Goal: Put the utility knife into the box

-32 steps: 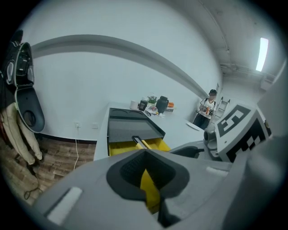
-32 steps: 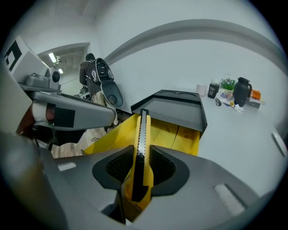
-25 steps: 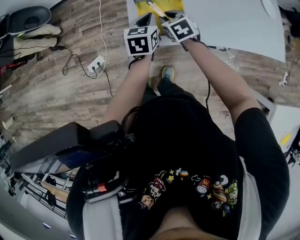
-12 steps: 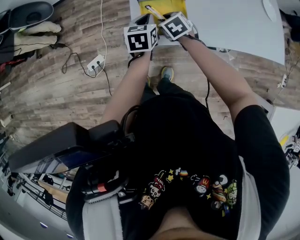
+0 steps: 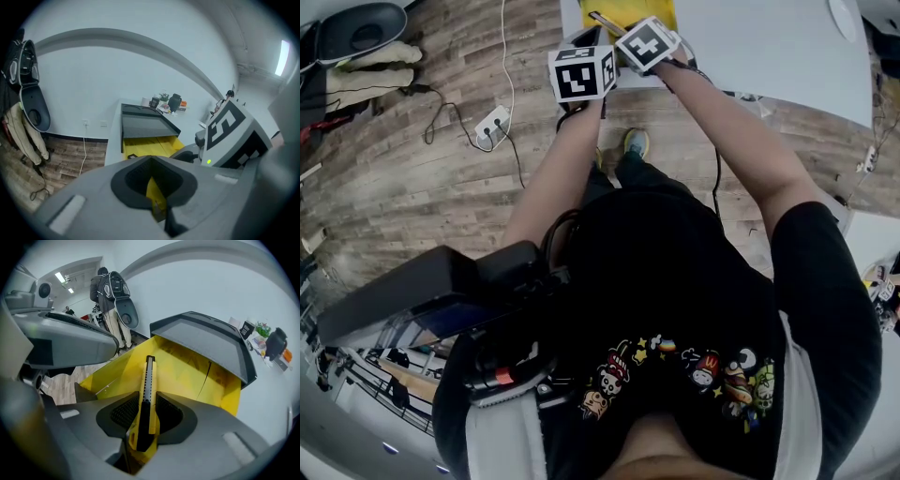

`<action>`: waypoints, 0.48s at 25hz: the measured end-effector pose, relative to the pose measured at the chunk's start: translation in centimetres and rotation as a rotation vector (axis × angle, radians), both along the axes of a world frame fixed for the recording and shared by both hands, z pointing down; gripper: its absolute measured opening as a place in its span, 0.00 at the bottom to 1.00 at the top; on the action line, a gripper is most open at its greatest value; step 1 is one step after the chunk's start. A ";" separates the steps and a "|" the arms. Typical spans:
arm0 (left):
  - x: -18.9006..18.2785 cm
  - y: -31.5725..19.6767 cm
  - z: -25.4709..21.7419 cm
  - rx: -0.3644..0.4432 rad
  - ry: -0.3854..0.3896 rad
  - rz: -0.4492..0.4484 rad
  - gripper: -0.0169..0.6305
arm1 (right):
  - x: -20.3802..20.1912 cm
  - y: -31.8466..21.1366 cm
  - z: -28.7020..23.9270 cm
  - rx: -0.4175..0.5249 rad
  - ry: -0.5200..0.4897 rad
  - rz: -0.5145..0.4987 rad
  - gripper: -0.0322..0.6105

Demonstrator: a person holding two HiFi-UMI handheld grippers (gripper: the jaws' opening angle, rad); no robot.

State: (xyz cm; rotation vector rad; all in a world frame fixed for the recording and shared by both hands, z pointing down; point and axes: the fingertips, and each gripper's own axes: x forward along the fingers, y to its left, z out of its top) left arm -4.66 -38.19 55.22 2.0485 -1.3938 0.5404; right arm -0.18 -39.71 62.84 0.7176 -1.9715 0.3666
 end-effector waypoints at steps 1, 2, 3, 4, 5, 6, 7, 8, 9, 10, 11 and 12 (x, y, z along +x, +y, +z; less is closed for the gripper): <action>0.0 0.0 0.0 -0.001 0.000 -0.001 0.03 | -0.1 -0.1 0.0 0.001 0.004 -0.005 0.27; -0.1 0.0 0.0 0.000 0.000 -0.001 0.03 | -0.1 -0.2 -0.1 0.003 0.007 -0.010 0.27; -0.1 0.0 -0.1 0.001 -0.001 -0.002 0.03 | -0.2 -0.3 -0.2 0.005 0.009 -0.013 0.27; -0.1 0.0 -0.1 0.002 -0.001 -0.002 0.03 | -0.2 -0.3 -0.2 0.004 0.009 -0.015 0.27; -0.1 0.0 -0.1 0.002 -0.002 -0.003 0.03 | -0.2 -0.3 -0.1 0.000 0.007 -0.016 0.27; -0.2 0.0 0.0 0.002 -0.002 -0.004 0.03 | -0.3 0.0 0.0 -0.012 0.006 -0.015 0.27; -0.2 0.0 0.0 0.001 -0.001 -0.005 0.03 | -0.3 0.5 0.3 -0.034 0.003 -0.014 0.27; -0.2 0.0 0.1 -0.001 0.000 -0.005 0.03 | -0.4 1.0 0.6 -0.061 0.000 -0.011 0.27; -0.2 0.0 0.2 -0.001 0.001 -0.005 0.03 | -0.4 1.4 0.8 -0.075 -0.003 -0.007 0.27; -0.2 0.0 0.2 -0.001 0.001 -0.004 0.03 | -0.5 1.5 0.8 -0.071 -0.006 -0.002 0.27; -0.2 0.1 0.1 0.001 0.002 -0.003 0.03 | -0.5 1.4 0.6 -0.051 -0.012 0.004 0.30; -0.2 0.1 0.1 0.004 0.003 -0.002 0.03 | -0.4 1.2 0.2 -0.022 -0.019 0.012 0.35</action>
